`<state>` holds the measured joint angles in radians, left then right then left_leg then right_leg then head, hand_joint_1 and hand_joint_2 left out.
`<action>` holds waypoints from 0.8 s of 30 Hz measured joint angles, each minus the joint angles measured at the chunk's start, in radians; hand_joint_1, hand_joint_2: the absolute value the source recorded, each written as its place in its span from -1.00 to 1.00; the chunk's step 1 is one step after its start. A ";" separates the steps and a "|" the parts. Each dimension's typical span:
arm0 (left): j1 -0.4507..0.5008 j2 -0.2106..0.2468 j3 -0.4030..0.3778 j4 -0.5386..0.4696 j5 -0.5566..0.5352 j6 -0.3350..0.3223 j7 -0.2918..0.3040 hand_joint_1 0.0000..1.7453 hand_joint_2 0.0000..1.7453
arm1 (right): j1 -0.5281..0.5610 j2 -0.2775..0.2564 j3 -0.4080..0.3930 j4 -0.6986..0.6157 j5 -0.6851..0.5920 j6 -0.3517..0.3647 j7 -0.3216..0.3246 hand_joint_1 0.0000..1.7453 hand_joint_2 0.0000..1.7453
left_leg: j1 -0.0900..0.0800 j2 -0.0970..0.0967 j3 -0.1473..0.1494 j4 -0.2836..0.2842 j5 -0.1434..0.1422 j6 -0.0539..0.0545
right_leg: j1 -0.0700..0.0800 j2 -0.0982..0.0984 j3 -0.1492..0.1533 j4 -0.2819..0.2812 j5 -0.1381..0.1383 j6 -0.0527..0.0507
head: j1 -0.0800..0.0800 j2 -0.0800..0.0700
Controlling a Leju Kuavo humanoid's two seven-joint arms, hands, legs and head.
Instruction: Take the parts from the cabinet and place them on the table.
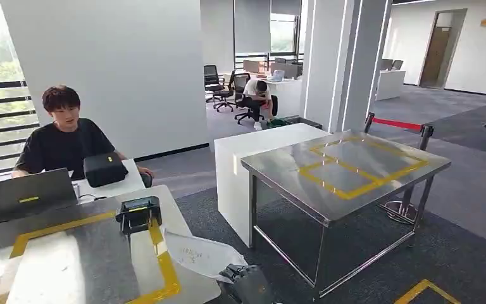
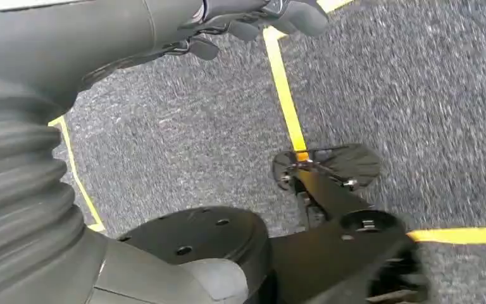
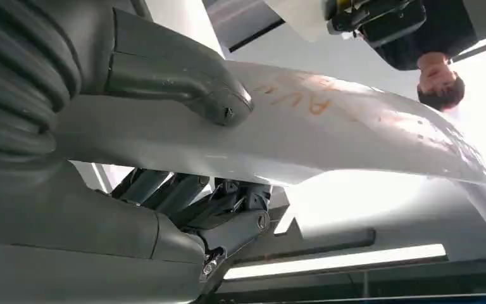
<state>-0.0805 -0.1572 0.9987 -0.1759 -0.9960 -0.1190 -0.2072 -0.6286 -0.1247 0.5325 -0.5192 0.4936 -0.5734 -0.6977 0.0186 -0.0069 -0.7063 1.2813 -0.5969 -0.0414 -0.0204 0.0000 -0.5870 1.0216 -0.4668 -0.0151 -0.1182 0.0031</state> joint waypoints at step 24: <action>-0.021 0.001 0.000 -0.002 -0.032 -0.018 0.019 -1.00 1.00 | 0.032 0.005 -0.017 0.018 0.075 -0.012 0.010 1.00 1.00 | -0.006 -0.060 0.093 -0.251 0.151 0.030 | 0.009 0.032 -0.005 0.012 -0.010 0.029 | 0.091 0.000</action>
<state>-0.1014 -0.1564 0.9991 -0.1774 -1.0277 -0.1370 -0.1881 -0.5963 -0.1198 0.5157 -0.5013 0.5684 -0.5856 -0.6874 0.0124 -0.0665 -0.6134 1.0301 -0.4455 -0.0119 -0.0117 0.0323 -0.5921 1.0334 -0.4764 0.0137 -0.0274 0.0034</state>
